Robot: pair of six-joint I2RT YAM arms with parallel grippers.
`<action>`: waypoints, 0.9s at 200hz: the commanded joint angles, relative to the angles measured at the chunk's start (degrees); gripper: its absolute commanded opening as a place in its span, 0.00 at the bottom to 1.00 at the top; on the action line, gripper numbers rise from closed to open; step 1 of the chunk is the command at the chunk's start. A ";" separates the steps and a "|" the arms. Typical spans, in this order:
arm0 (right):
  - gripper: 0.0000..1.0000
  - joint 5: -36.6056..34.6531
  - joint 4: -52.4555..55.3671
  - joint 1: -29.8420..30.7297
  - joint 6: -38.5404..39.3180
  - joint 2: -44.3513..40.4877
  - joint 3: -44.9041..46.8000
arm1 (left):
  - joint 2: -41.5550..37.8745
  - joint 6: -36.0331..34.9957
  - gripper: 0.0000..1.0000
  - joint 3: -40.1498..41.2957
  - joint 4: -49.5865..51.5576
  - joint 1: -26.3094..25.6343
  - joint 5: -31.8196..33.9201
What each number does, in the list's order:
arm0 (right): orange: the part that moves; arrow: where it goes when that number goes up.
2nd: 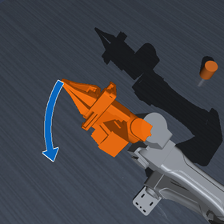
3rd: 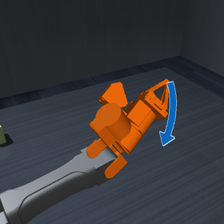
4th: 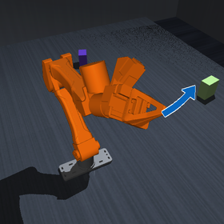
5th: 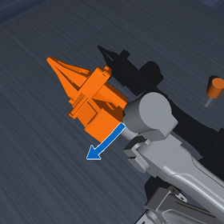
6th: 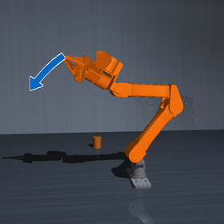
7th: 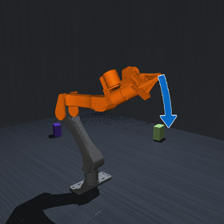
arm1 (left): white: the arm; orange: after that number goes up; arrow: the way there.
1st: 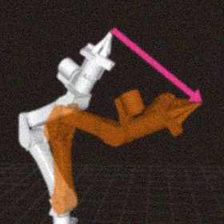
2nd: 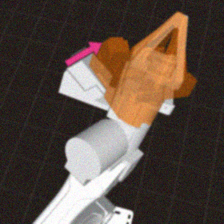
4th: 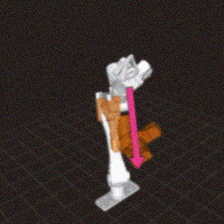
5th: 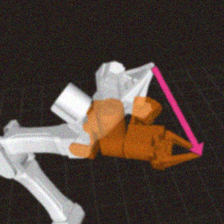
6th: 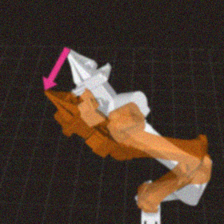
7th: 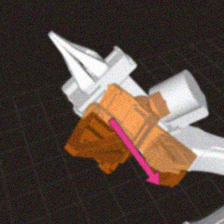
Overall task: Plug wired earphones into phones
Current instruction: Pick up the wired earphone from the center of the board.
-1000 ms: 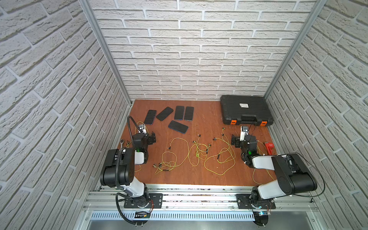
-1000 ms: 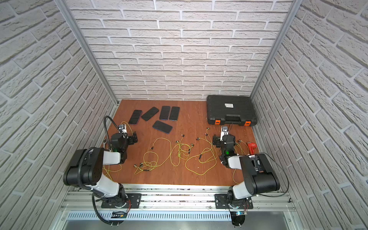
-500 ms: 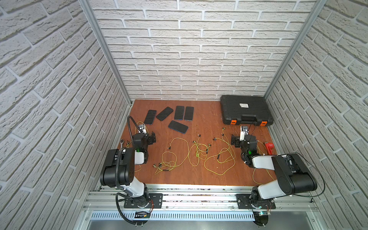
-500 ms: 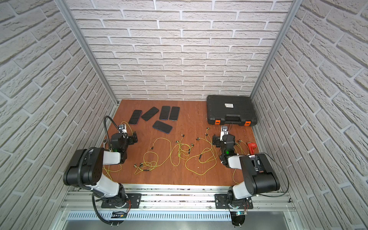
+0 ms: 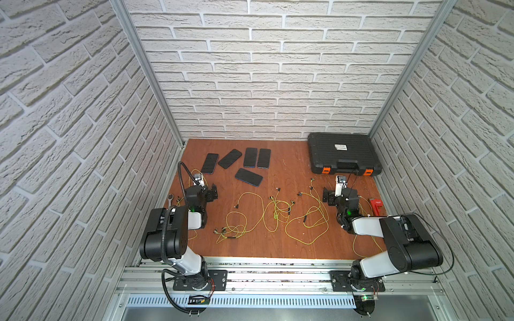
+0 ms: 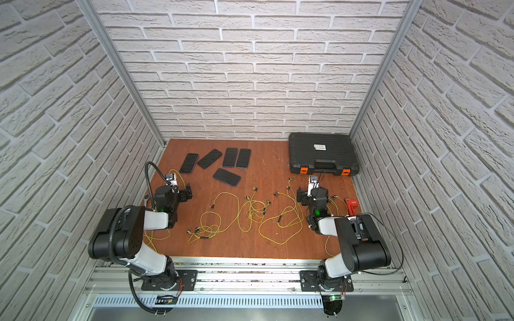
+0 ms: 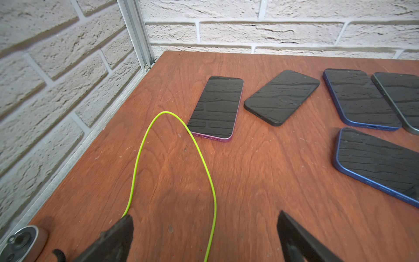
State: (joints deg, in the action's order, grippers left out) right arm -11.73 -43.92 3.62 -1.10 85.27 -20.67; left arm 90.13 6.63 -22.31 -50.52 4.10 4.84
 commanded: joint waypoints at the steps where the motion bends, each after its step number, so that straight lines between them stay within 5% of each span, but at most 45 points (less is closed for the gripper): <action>1: 1.00 0.13 -1.43 -0.19 -0.54 -0.99 -1.13 | -0.09 -0.17 0.98 0.07 -2.13 0.04 0.20; 48: 1.00 2.22 -0.78 -0.81 -0.07 -3.14 -2.05 | -2.68 1.32 0.98 -0.45 0.43 0.61 2.05; 72: 1.00 3.80 40.00 -1.33 0.79 -12.14 -20.92 | -14.31 1.55 0.98 -7.88 20.74 0.07 5.70; 124: 0.98 10.99 85.36 -2.21 -1.39 -6.56 -45.60 | -19.76 17.76 0.98 -28.84 57.22 -3.89 2.65; 159: 0.92 15.17 98.75 -8.44 1.45 -2.07 -51.33 | -17.44 28.27 0.97 -33.53 64.55 -9.53 -6.13; 180: 0.66 15.67 101.04 -13.87 1.98 2.04 -53.47 | -16.60 29.61 0.89 -34.59 64.37 -12.65 -8.91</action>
State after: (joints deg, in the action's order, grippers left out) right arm 1.65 45.30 -4.97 0.03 84.53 -71.46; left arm 72.23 30.57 -55.18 7.33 -5.98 1.58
